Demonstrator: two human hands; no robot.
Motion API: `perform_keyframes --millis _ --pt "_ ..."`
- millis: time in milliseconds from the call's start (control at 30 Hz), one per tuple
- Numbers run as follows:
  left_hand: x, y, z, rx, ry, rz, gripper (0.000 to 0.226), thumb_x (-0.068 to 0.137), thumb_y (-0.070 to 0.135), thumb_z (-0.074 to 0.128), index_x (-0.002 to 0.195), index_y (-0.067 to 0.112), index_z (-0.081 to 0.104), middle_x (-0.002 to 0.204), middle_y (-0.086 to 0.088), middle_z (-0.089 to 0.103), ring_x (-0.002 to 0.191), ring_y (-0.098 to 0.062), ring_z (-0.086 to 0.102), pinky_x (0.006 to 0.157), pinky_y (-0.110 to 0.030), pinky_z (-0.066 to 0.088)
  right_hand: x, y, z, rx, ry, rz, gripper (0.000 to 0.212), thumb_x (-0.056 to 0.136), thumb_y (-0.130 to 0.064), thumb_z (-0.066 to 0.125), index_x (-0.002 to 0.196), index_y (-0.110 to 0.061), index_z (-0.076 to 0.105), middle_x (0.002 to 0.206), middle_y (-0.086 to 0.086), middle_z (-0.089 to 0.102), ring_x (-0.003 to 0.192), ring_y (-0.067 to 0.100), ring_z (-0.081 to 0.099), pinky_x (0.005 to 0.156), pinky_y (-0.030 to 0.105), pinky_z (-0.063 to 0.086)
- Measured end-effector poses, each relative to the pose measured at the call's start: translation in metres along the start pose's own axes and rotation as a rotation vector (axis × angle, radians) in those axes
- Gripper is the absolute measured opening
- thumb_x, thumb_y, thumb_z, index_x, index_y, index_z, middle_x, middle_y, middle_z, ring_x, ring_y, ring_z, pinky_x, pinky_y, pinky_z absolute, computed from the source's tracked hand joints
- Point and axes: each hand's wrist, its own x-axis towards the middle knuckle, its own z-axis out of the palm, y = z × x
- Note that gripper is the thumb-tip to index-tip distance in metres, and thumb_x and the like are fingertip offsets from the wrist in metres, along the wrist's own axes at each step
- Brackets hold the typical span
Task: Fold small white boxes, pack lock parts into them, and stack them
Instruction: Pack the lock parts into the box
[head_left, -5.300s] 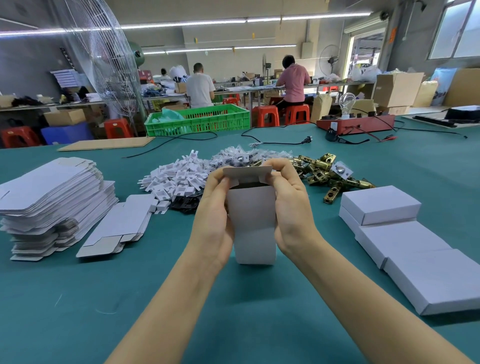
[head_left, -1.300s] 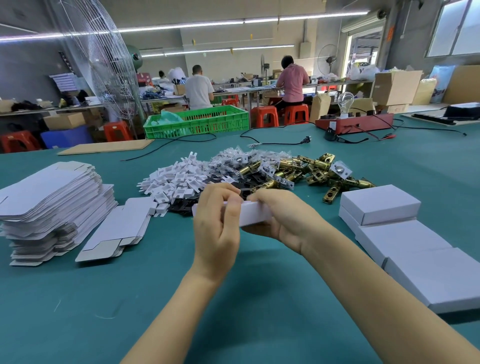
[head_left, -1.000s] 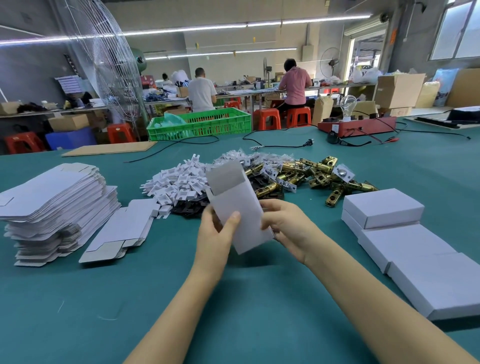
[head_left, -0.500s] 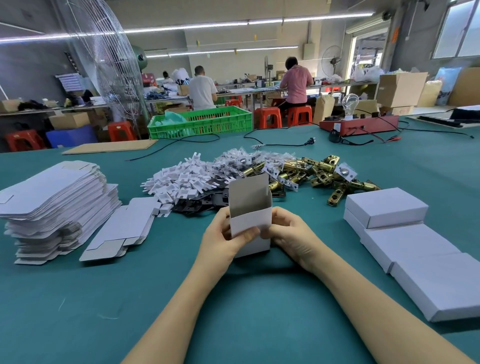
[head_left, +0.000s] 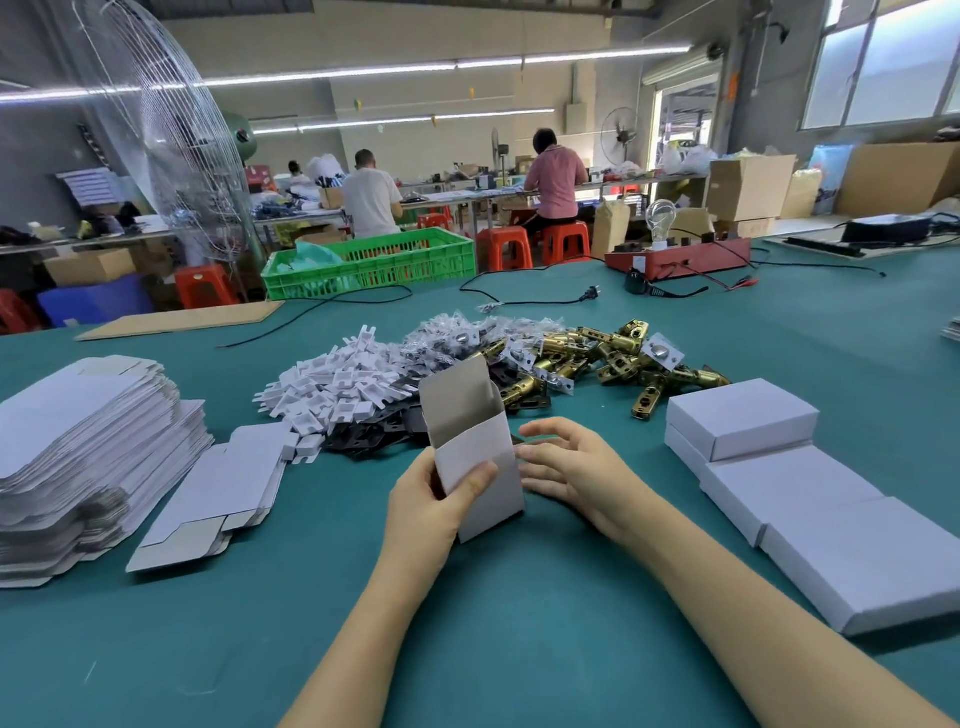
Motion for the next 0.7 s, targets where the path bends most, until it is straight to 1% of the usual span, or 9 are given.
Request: perform_keyframes --millis 167,300,367,467,500,533,567,633,700 --pt "0.002 -0.003 0.0 -0.023 -0.041 -0.042 0.023 0.082 0.023 0.078 0.101 0.027 0.067 0.096 0.011 0.075 0.094 -0.012 0.069 0.085 -0.036 0.056 0.009 -0.028 -0.021 -0.1 0.238 0.004 0.01 0.093 -0.004 0.054 0.096 -0.009 0.062 0.093 0.012 0.067 0.078 0.021 0.068 0.066 0.027 0.057" --pt "0.002 -0.004 -0.001 -0.033 -0.053 -0.054 0.024 0.081 0.024 0.079 0.102 0.03 0.067 0.096 0.015 0.074 0.091 -0.007 0.07 0.086 -0.038 0.057 0.029 -0.065 -0.048 -0.208 0.396 -0.051 0.014 0.094 -0.002 0.047 0.094 -0.004 0.061 0.084 0.013 0.065 0.067 0.019 0.064 0.061 0.027 0.055" --pt "0.003 -0.005 -0.001 -0.03 -0.052 -0.051 0.024 0.081 0.026 0.079 0.101 0.032 0.067 0.097 0.016 0.074 0.092 -0.006 0.07 0.086 -0.037 0.056 0.042 -0.081 -0.066 -0.393 0.518 -0.129 0.015 0.092 -0.003 0.048 0.089 -0.003 0.062 0.083 0.014 0.066 0.065 0.018 0.065 0.062 0.027 0.054" --pt "0.002 -0.005 0.0 -0.028 -0.051 -0.044 0.024 0.081 0.028 0.079 0.1 0.035 0.067 0.096 0.018 0.074 0.09 -0.003 0.069 0.082 -0.032 0.056 0.057 -0.097 -0.102 -0.924 0.686 -0.147 0.02 0.081 0.002 0.048 0.083 0.007 0.068 0.088 0.023 0.07 0.086 0.033 0.066 0.074 0.04 0.056" --pt "0.002 -0.005 0.0 -0.022 -0.054 -0.041 0.023 0.081 0.029 0.078 0.099 0.036 0.067 0.095 0.019 0.073 0.09 -0.002 0.069 0.08 -0.029 0.055 0.06 -0.101 -0.113 -1.056 0.692 -0.097 0.019 0.08 0.004 0.048 0.08 0.01 0.066 0.086 0.025 0.068 0.087 0.04 0.063 0.071 0.042 0.056" --pt "0.002 -0.005 0.0 -0.016 -0.059 -0.038 0.022 0.081 0.03 0.078 0.098 0.037 0.067 0.095 0.019 0.073 0.089 -0.002 0.068 0.078 -0.027 0.054 0.062 -0.104 -0.121 -1.156 0.688 -0.032 0.016 0.079 0.005 0.047 0.071 0.009 0.061 0.075 0.024 0.062 0.077 0.04 0.058 0.06 0.039 0.051" --pt "0.002 -0.004 0.0 -0.014 -0.062 -0.037 0.021 0.081 0.032 0.078 0.098 0.037 0.066 0.095 0.019 0.073 0.089 -0.001 0.068 0.076 -0.024 0.053 0.064 -0.104 -0.13 -1.231 0.68 0.029 0.019 0.08 0.007 0.046 0.062 0.004 0.05 0.063 0.019 0.05 0.065 0.033 0.048 0.049 0.032 0.04" --pt "0.001 -0.001 -0.001 -0.013 -0.071 -0.035 0.025 0.076 0.042 0.077 0.098 0.038 0.066 0.095 0.02 0.072 0.089 0.0 0.068 0.071 -0.017 0.053 0.068 -0.104 -0.142 -1.322 0.613 0.147 0.025 0.081 0.006 0.046 0.059 -0.005 0.041 0.06 0.011 0.038 0.057 0.022 0.034 0.047 0.026 0.025" --pt "0.0 0.001 -0.001 -0.012 -0.079 -0.029 0.035 0.069 0.052 0.074 0.1 0.038 0.066 0.095 0.02 0.072 0.088 0.001 0.067 0.067 -0.011 0.051 0.071 -0.101 -0.148 -1.368 0.558 0.202 0.011 0.084 0.001 0.051 0.081 0.003 0.061 0.077 0.018 0.056 0.067 0.031 0.051 0.054 0.029 0.043"
